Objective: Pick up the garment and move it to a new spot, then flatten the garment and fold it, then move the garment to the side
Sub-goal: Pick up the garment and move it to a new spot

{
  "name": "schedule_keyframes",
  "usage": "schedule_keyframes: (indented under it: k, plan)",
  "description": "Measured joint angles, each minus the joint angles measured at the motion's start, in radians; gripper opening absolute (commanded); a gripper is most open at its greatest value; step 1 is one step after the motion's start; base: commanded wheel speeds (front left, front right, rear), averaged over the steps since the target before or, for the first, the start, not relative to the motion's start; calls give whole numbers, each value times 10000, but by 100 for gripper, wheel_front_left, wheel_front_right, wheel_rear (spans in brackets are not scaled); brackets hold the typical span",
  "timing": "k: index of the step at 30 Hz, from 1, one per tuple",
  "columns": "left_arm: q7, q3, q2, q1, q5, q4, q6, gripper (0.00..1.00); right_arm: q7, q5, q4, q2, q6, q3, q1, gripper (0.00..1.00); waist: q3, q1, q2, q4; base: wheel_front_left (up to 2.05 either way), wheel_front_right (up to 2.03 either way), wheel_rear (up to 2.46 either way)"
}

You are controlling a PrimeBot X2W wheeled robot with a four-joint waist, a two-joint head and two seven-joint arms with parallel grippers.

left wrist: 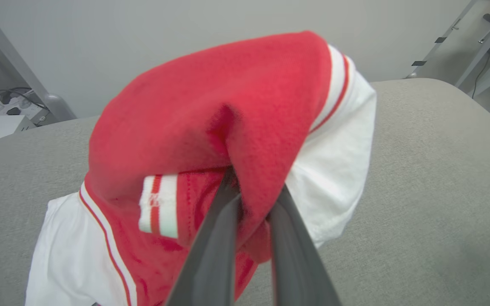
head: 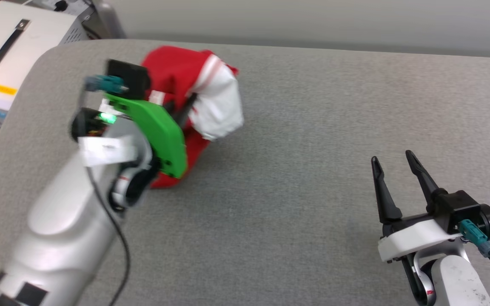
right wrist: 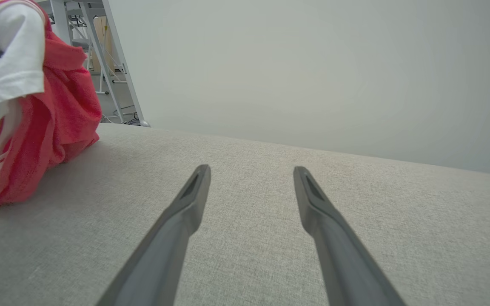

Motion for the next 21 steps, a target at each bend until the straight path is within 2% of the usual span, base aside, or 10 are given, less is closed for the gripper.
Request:
schedule_keyframes:
  k: [5, 11, 14, 16, 17, 18, 21]
  plan:
    - [-77, -917, -1415, -19, 468, 548, 107, 0, 0, 184, -17, -10, 0, -282, 28, 100, -164, 0, 1, -558, 0, 0, 0]
    - [-570, -1593, -3338, -296, 585, 1944, 309, 0, 0, 286, -44, -8, 0, -623, 22, 100, -221, 0, 1, -1384, 0, 0, 0]
    - [-861, -1841, -3814, -544, 591, 2629, 351, 0, 2, 384, -56, -12, 0, -813, 10, 100, -203, 0, 1, -1841, 0, 0, 0]
    - [-1034, -2054, -3933, -606, 548, 3018, 355, 0, 0, 462, -59, -15, 0, -961, 2, 100, -186, 0, 1, -2145, 0, 0, 0]
    - [-1129, -2207, -3942, -638, 543, 3198, 355, 59, 0, 489, -59, -15, 0, -1011, 1, 100, -173, 0, 1, -2308, 0, 0, 0]
    - [-1193, -2351, -3952, -658, 523, 3344, 355, 100, 2, 516, -58, -15, 0, -1076, -1, 100, -161, 0, 1, -2438, 0, 0, 0]
    - [-1243, -3095, -3954, -692, 314, 3538, 307, 100, 2, 552, -54, -21, 0, -1133, -2, 100, -104, 0, 1, -2847, 0, 0, 0]
